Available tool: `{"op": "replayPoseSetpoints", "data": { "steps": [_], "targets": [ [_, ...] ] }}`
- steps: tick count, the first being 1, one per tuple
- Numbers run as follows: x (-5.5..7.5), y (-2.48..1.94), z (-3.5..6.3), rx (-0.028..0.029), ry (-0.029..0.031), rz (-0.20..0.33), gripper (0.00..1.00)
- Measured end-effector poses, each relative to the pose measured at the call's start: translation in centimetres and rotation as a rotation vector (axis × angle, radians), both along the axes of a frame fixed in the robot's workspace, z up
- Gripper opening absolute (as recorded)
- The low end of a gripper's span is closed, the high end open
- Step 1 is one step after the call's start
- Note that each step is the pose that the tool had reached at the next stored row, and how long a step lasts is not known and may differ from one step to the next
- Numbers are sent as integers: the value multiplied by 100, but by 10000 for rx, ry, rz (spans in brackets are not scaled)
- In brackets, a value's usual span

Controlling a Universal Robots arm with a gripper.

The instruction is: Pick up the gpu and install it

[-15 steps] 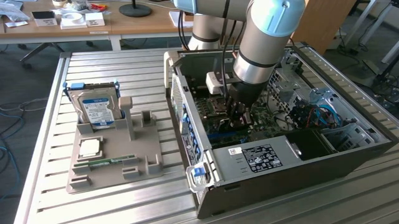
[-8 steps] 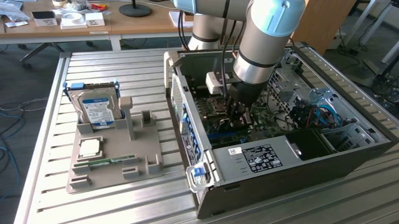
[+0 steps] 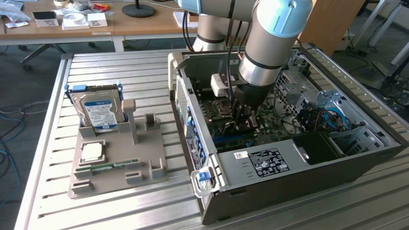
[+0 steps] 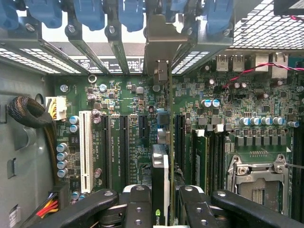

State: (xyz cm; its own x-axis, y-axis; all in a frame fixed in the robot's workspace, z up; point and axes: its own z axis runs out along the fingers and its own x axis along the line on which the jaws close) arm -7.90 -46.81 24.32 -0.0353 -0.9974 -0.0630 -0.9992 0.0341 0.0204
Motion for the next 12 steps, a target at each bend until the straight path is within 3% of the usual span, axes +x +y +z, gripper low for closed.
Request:
{"op": "replayPoseSetpoints", "data": {
  "steps": [12],
  "targets": [
    [0, 0, 11, -54, 3, -3, 27]
  ]
}}
